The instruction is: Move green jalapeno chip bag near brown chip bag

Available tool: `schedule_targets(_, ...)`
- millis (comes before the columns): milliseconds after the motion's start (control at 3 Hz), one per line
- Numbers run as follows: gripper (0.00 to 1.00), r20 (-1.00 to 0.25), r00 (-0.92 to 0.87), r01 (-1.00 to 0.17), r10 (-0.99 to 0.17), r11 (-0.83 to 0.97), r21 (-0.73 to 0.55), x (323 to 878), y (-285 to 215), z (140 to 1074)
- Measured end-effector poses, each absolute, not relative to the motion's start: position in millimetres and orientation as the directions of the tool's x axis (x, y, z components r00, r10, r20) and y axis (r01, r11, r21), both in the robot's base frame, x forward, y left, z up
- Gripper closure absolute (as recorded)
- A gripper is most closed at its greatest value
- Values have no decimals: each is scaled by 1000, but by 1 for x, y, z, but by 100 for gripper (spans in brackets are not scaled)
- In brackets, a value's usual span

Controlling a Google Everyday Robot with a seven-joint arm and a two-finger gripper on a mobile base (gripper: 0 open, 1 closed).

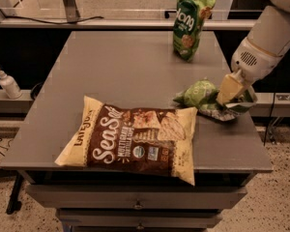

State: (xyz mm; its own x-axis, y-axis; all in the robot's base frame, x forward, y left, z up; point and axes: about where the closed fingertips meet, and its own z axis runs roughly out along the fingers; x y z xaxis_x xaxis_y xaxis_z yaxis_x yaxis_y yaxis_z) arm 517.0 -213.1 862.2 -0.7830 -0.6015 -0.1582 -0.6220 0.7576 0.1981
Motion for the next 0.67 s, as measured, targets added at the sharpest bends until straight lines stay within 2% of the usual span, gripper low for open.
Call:
schedule_targets(333,87,-129,-767,-637,-628,723,268,507,-193,841)
schedule_targets(667,63,-127,-766,-638,-631,720,273,506,-191,844)
